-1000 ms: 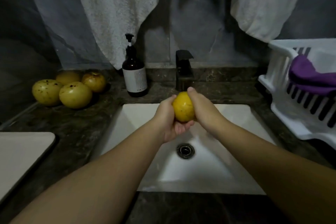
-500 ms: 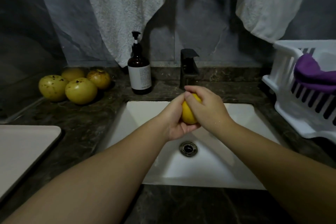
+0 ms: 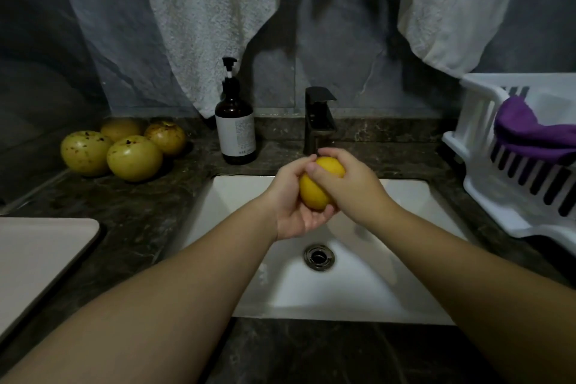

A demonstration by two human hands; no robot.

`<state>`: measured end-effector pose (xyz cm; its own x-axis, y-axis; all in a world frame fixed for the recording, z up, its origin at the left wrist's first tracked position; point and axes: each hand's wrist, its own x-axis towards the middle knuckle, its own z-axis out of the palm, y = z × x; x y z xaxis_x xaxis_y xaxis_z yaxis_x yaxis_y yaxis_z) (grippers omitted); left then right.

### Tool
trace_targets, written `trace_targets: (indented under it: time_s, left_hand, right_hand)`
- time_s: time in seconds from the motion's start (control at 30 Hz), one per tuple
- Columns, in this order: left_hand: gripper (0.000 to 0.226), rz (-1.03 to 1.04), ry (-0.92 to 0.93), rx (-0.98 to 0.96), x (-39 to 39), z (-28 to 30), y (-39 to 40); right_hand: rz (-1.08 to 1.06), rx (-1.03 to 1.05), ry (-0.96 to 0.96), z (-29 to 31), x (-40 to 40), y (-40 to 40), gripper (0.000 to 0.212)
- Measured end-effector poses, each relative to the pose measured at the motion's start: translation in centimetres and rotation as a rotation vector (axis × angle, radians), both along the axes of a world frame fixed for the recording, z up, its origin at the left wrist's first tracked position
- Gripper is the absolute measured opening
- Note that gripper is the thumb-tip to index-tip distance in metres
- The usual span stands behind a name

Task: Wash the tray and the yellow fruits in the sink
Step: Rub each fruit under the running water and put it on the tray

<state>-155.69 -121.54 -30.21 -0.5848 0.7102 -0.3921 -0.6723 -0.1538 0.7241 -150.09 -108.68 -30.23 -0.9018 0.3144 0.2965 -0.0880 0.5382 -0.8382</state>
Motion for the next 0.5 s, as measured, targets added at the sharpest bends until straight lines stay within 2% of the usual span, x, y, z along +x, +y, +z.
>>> trace_targets:
  time_s: [0.07,0.2,0.27,0.33,0.43,0.5]
  left_hand:
    - [0.048,0.042,0.066,-0.012,-0.1,0.0,0.2]
    - [0.058,0.126,0.051,0.112,0.0,-0.1,0.6]
    - [0.057,0.124,0.063,0.131,0.2,-0.2,0.8]
    - [0.057,0.115,0.11,0.094,0.1,-0.3,0.8]
    - [0.064,0.102,0.179,-0.003,0.2,-0.4,0.8]
    - [0.06,0.136,0.146,-0.008,0.3,-0.3,1.0]
  right_hand:
    - [-0.001,-0.088,-0.022,-0.1,0.1,-0.2,0.048]
    - [-0.065,0.188,0.193,0.0,0.5,-1.2,0.048]
    - [-0.074,0.238,0.231,0.0,0.3,-1.4,0.046]
    - [-0.093,0.154,0.184,0.0,0.0,-0.9,0.04]
    - [-0.067,-0.149,0.044,-0.1,-0.1,-0.2,0.033]
    - [-0.068,-0.128,-0.002,-0.4,0.1,-0.4,0.037]
